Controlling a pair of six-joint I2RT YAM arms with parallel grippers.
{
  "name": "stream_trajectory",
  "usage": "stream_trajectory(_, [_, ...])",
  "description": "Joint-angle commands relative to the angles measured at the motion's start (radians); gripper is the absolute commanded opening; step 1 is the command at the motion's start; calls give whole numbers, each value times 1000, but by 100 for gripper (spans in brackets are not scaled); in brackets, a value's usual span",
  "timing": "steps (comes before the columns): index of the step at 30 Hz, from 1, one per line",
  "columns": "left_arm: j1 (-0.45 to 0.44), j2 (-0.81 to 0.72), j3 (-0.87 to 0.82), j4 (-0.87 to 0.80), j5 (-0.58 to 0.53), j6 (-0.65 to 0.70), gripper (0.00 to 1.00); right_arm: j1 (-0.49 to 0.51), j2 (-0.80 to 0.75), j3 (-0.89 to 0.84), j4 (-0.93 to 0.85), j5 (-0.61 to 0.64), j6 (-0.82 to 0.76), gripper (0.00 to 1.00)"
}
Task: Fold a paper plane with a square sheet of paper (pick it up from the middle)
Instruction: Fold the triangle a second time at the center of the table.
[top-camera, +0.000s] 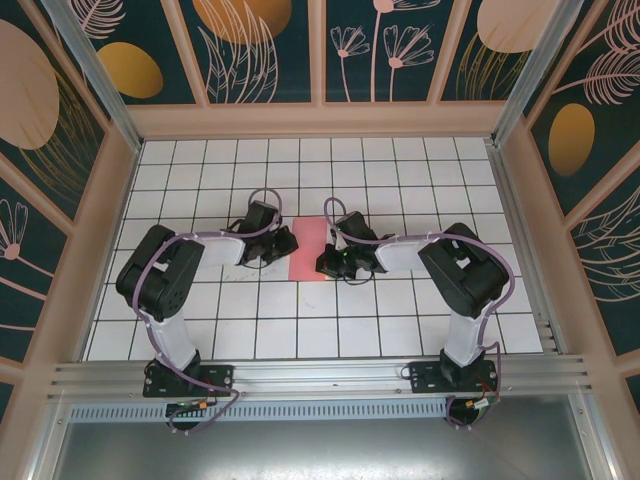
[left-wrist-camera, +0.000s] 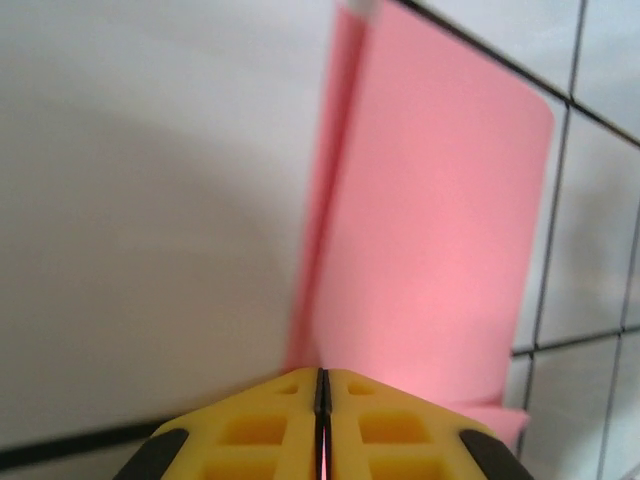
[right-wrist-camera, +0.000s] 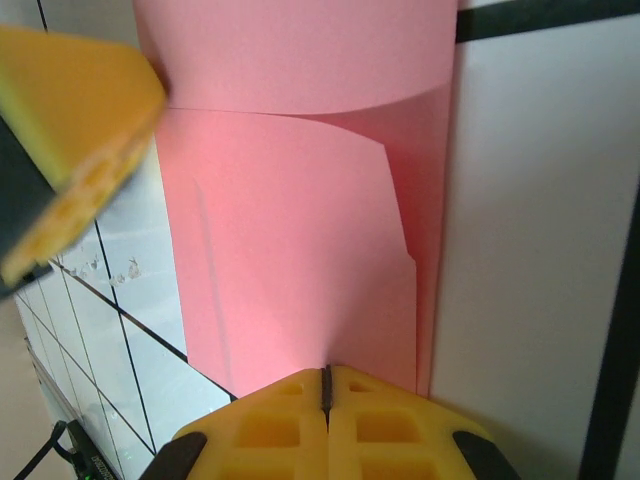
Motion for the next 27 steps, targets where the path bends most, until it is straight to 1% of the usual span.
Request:
stream_trajectory(1, [31, 18, 30, -83, -68, 44, 13, 1, 21, -50, -112, 50, -19, 0])
stream_trajectory(3, [32, -1, 37, -98, -62, 45, 13, 3, 19, -48, -109, 47, -19, 0])
stream_trajectory(6, [32, -71, 21, -71, -12, 31, 17, 2, 15, -45, -108, 46, -17, 0])
stream_trajectory(10, [24, -169, -36, 57, 126, -3, 15, 2, 14, -32, -113, 48, -18, 0])
stream_trajectory(14, [-9, -140, -36, 98, 234, -14, 13, 0, 13, -20, -119, 54, -16, 0])
stream_trajectory(15, [-23, -123, -29, 100, 244, -11, 13, 1, 14, -18, -117, 54, -13, 0])
stream_trajectory(16, [-35, -116, -24, 103, 234, -6, 12, 1, 14, -18, -116, 52, -12, 0])
stream_trajectory(17, [-41, -77, -24, 108, 223, -6, 12, 1, 16, -16, -115, 50, -12, 0])
stream_trajectory(20, [-43, -13, -13, 143, 228, -26, 12, 1, 15, -12, -114, 49, -11, 0])
stream_trajectory(23, [-43, 27, -5, 133, 197, -28, 11, 1, 16, -4, -115, 42, -14, 0])
stream_trajectory(27, [-43, 54, 0, 75, 119, -9, 10, 1, 6, -3, -116, 40, -17, 0])
